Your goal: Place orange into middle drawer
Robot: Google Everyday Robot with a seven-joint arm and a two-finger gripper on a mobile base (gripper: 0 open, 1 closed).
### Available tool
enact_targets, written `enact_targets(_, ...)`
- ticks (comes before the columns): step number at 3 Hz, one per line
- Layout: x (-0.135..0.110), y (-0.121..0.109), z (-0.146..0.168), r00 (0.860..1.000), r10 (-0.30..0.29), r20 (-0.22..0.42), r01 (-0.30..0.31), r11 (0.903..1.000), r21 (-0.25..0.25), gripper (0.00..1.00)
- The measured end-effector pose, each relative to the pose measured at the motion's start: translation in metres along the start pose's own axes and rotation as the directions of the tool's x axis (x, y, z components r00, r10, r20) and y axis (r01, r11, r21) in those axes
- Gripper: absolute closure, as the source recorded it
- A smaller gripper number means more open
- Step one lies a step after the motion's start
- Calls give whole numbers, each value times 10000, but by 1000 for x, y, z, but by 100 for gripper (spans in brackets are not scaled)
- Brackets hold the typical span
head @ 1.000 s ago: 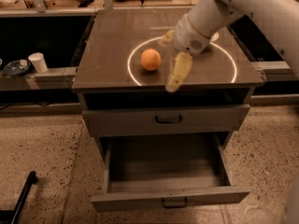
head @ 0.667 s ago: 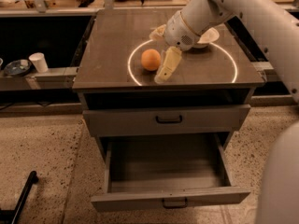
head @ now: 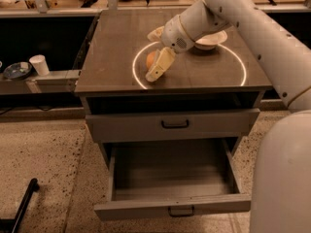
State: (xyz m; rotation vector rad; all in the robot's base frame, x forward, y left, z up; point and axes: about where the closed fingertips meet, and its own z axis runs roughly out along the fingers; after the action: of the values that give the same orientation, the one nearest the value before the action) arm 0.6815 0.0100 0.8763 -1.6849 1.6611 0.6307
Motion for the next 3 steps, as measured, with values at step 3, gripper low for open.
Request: enact_targets(3,21,-15,11,9959,706,561,-726,9968,337,18)
